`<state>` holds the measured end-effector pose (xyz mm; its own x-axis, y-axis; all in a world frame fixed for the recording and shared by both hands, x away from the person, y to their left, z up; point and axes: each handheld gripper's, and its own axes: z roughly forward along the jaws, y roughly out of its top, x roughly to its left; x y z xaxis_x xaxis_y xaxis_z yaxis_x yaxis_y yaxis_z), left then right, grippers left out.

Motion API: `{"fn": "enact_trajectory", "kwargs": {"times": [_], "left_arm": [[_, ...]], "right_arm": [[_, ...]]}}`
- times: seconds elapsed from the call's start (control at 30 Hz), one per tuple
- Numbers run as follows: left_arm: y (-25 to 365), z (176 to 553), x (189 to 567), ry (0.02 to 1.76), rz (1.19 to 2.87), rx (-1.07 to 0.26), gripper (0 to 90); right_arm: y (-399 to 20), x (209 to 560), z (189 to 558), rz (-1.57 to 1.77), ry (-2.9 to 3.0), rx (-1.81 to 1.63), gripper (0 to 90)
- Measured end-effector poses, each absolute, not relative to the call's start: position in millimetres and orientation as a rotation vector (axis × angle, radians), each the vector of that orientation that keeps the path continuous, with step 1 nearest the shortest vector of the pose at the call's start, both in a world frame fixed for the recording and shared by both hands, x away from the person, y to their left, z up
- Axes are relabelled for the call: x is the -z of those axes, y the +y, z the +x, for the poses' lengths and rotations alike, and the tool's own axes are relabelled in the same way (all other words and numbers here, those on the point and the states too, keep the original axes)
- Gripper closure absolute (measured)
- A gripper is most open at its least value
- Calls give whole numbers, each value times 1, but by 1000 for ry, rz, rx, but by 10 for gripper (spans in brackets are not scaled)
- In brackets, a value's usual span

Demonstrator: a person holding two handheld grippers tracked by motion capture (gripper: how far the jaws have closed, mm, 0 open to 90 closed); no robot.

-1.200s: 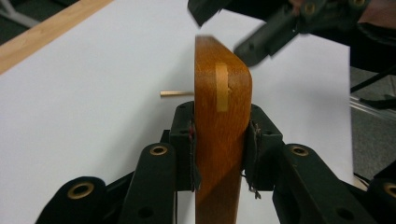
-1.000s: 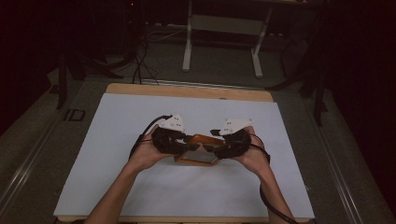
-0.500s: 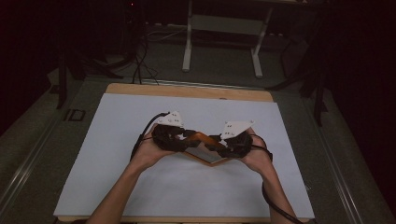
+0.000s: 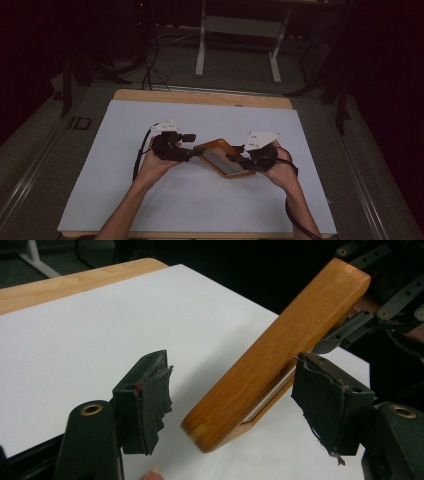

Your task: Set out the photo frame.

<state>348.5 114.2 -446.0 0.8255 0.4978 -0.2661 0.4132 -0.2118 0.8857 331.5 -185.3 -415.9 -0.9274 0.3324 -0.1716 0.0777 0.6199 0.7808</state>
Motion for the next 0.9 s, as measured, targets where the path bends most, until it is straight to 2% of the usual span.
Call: {"fn": "enact_trajectory", "kwargs": {"times": [0.57, 0.9], "left_arm": [[94, 353, 480, 680, 1907, -43, 301], [68, 350, 490, 632, 1966, -55, 361]], "right_arm": [[-209, 426, 317, 417, 2458, -1289, 683], [-216, 430, 314, 437, 2429, -1330, 683]]}}
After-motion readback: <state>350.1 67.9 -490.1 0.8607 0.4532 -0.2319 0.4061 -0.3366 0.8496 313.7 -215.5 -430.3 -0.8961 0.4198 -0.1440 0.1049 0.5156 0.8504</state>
